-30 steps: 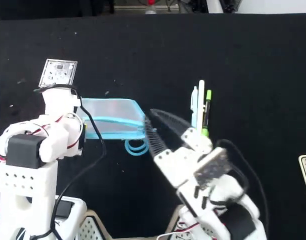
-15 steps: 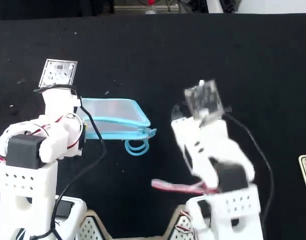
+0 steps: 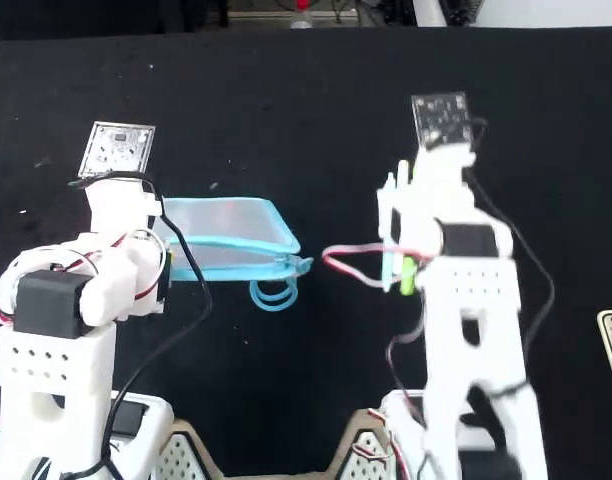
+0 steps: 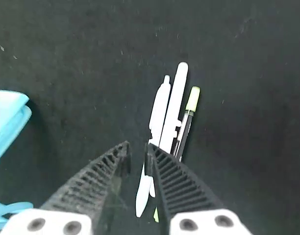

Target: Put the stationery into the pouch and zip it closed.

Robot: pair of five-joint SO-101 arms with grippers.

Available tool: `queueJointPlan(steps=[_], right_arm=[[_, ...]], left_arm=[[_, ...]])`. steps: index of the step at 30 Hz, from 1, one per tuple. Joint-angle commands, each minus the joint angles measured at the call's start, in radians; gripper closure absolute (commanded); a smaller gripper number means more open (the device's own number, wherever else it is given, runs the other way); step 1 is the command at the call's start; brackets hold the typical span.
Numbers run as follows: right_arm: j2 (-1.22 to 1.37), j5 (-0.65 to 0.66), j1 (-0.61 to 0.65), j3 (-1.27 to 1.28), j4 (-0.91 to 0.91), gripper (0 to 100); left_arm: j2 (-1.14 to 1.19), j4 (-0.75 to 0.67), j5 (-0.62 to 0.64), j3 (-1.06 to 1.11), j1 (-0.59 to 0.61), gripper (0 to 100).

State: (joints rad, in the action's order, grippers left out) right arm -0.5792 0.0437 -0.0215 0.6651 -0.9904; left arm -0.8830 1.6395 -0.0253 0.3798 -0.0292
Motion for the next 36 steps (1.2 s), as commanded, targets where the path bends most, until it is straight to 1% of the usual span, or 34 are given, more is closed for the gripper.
queueJointPlan(steps=[1, 8, 19, 24, 29, 36], right_arm=[[0.217, -0.008, -0.012, -0.179, 0.005, 94.5], [0.542, -0.008, -0.015, -0.403, 0.005, 94.5], [0.911, -0.006, -0.014, -0.728, -0.011, 94.5], [1.036, -0.005, -0.014, -0.912, -0.146, 94.3], [1.170, -0.005, -0.014, -1.099, -0.279, 87.9], [1.349, 0.000, -0.020, -1.294, -0.347, 87.9]], left_arm=[[-0.015, 0.002, -0.011, -0.019, -0.013, 97], [-0.015, 0.000, -0.011, -0.016, -0.013, 97], [-0.015, -0.002, -0.011, -0.016, -0.013, 97], [-0.015, -0.002, -0.011, -0.016, -0.013, 97], [-0.017, 0.000, -0.011, -0.016, -0.013, 97], [-0.017, 0.002, -0.011, -0.016, -0.013, 97]])
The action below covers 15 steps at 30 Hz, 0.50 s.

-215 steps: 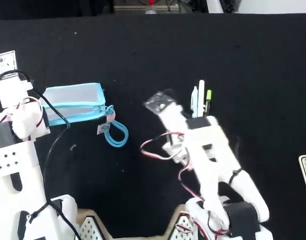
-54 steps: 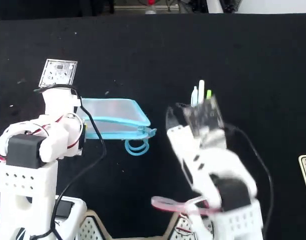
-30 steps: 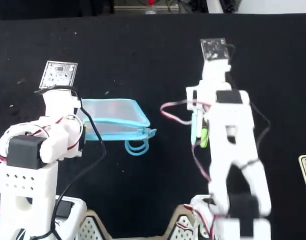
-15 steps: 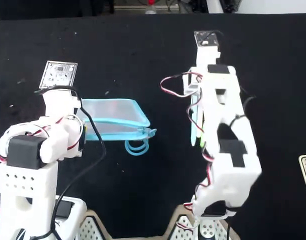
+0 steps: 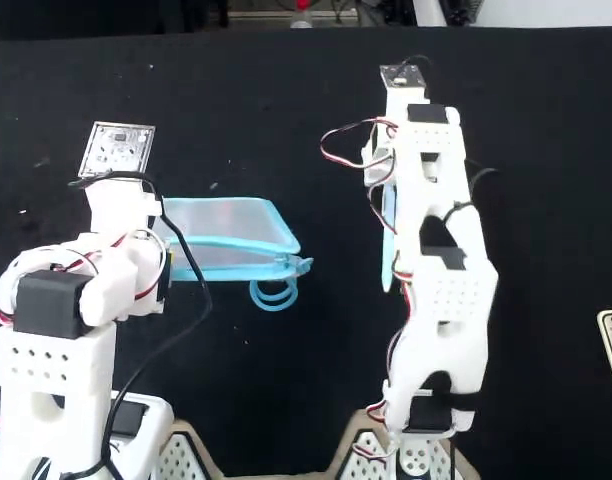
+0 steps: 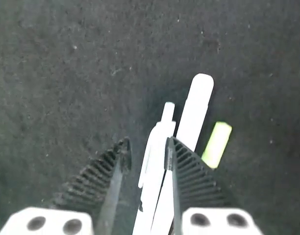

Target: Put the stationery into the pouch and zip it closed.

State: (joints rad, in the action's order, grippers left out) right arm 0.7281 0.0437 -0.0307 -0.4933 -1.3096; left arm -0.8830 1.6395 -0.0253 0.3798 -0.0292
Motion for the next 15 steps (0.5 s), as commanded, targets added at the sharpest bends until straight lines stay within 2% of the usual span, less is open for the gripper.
queueJointPlan(steps=[1, 10, 11, 13, 15], right_arm=[[0.065, 0.002, -0.011, -0.157, -0.032, 87.9], [0.213, 0.003, -0.005, -0.375, -0.167, 87.9], [0.226, 0.003, -0.005, -0.394, -0.189, 88.7], [0.246, 0.003, -0.006, -0.432, -0.226, 98.2], [0.260, 0.003, -0.011, -0.470, -0.262, 97.2]], left_arm=[[-0.017, 0.002, -0.011, -0.016, -0.013, 97], [-0.017, 0.002, -0.011, -0.016, -0.013, 97], [-0.017, 0.002, -0.011, -0.016, -0.013, 97], [-0.017, 0.002, -0.011, -0.016, -0.013, 97], [-0.017, 0.003, -0.011, -0.016, -0.013, 97]])
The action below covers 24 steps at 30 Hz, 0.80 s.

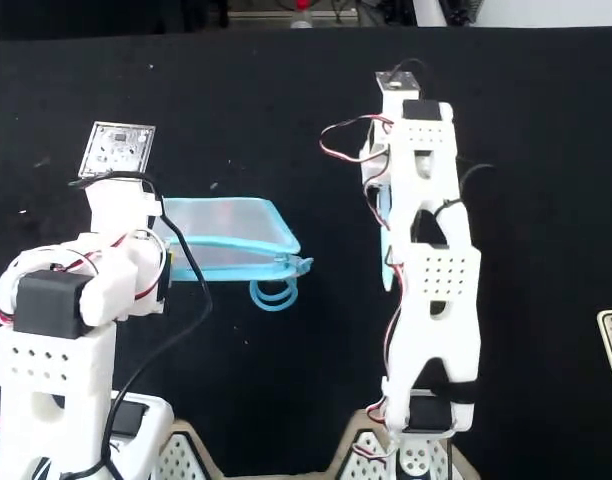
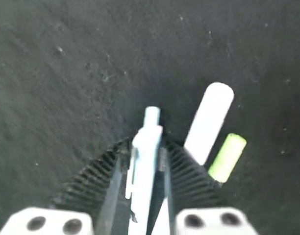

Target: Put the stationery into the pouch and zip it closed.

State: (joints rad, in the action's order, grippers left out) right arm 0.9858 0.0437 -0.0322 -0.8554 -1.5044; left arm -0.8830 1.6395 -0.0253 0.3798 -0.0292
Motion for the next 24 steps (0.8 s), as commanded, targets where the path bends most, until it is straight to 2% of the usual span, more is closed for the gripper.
queueJointPlan(steps=[1, 10, 14, 20, 24], right_arm=[[0.007, 0.005, -0.011, -0.127, -0.083, 99.0], [-0.008, 0.048, 0.031, -0.171, -0.255, 98.8], [-0.064, 0.052, 0.026, -0.136, -0.259, 98.8], [-0.271, 0.054, 0.055, 0.079, -0.255, 98.8], [-0.467, 0.054, 0.075, 0.289, -0.175, 98.8]], left_arm=[[-0.017, 0.003, -0.011, -0.016, -0.013, 97], [-0.017, 0.003, -0.011, -0.016, -0.013, 97], [-0.017, 0.003, -0.011, -0.016, -0.013, 97], [-0.017, 0.002, -0.011, -0.016, -0.013, 97], [-0.017, 0.003, -0.011, -0.016, -0.013, 97]])
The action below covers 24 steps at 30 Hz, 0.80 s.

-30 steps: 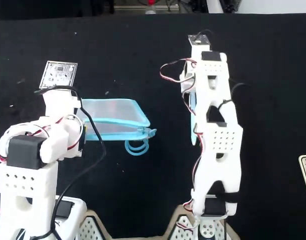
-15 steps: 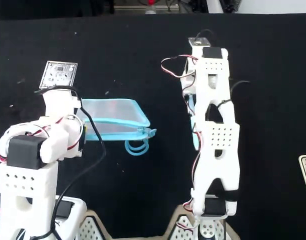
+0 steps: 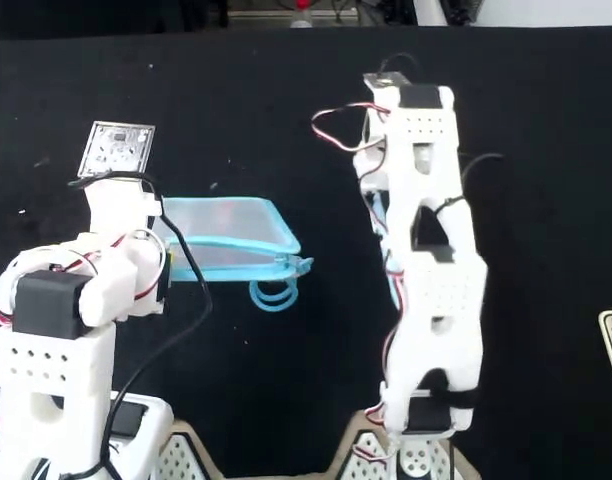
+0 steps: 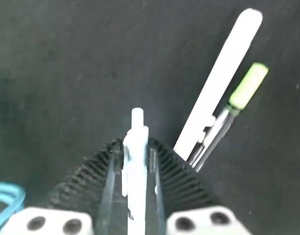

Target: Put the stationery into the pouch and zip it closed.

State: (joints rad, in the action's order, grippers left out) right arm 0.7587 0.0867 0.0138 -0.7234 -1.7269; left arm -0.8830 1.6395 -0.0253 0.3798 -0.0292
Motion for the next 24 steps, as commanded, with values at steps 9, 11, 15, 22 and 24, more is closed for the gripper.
queueJointPlan(steps=[9, 11, 15, 22, 24], right_arm=[[-0.539, 0.046, 0.031, 0.895, 0.522, 98.7], [-0.587, 0.071, 0.046, 1.006, 0.586, 98.7], [-0.647, 0.107, 0.083, 1.107, 0.612, 97.7], [-0.610, 0.137, 0.123, 1.044, 0.523, 83.7], [-0.578, 0.137, 0.121, 1.007, 0.516, 86.9]], left_arm=[[-0.017, 0.002, -0.011, -0.015, -0.013, 97], [-0.017, 0.002, -0.011, -0.015, -0.013, 97], [-0.017, -0.002, -0.011, -0.015, -0.013, 97], [-0.017, 0.000, -0.011, -0.015, -0.013, 97], [-0.017, 0.002, -0.011, -0.015, -0.013, 97]])
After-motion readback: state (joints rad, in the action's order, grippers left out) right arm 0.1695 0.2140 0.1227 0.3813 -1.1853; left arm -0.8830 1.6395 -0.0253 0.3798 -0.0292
